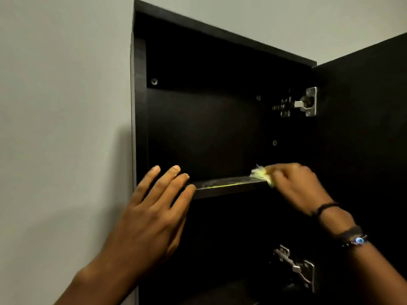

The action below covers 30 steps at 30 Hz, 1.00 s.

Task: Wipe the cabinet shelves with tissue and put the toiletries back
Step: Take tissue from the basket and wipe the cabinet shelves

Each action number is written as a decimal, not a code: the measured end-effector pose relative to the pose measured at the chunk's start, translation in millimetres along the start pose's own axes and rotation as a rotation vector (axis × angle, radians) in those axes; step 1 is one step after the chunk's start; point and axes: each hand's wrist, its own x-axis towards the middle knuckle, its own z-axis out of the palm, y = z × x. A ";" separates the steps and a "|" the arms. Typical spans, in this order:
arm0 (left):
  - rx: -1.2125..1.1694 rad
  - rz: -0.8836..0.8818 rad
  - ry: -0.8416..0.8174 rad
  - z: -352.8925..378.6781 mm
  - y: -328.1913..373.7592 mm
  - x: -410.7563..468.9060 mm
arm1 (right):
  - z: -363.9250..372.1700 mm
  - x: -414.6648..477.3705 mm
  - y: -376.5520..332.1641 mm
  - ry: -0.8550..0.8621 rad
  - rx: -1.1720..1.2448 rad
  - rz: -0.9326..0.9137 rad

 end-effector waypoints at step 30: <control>-0.019 -0.062 0.056 -14.0 -38.5 -2.9 | 20.9 58.9 -78.2 -0.624 -0.310 -0.075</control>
